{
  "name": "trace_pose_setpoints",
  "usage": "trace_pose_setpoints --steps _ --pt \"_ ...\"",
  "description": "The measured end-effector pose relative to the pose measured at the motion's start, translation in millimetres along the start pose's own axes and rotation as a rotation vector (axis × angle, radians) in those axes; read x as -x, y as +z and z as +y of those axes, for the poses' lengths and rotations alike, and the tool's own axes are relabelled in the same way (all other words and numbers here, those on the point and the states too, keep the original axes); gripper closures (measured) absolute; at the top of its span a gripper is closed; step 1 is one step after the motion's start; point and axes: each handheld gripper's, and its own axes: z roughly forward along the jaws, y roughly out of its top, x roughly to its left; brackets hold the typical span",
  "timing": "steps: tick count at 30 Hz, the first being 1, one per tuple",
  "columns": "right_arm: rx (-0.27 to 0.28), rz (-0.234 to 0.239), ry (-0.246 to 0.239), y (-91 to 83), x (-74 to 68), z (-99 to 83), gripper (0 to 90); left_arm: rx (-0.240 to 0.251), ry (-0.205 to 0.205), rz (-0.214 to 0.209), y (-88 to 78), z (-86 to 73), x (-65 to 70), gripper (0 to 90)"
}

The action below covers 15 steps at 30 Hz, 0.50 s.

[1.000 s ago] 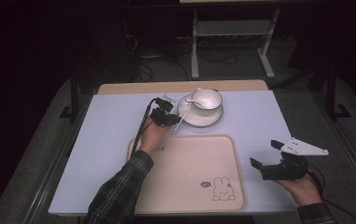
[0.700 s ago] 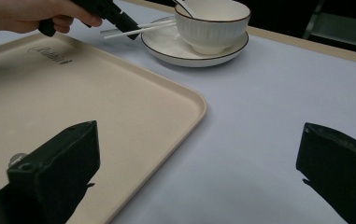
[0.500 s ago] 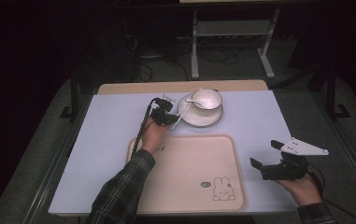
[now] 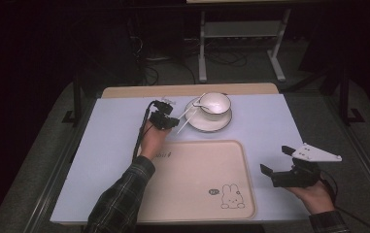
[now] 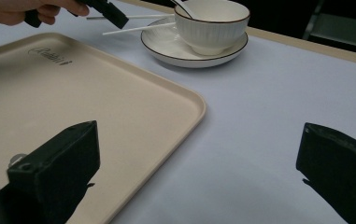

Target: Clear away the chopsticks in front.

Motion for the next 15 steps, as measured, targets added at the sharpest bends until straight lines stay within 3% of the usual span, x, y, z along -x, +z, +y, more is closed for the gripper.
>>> trace_pose_setpoints --steps 10,15 --pt "-0.005 -0.001 -0.001 0.8 -0.8 -0.3 0.0 0.011 -0.008 -0.028 -37.7 -19.2 -16.1 86.2" --pt "-0.006 -0.004 -0.003 0.6 -0.8 -0.3 0.0 0.028 -0.025 -0.029 -58.9 -36.4 -24.1 86.2"
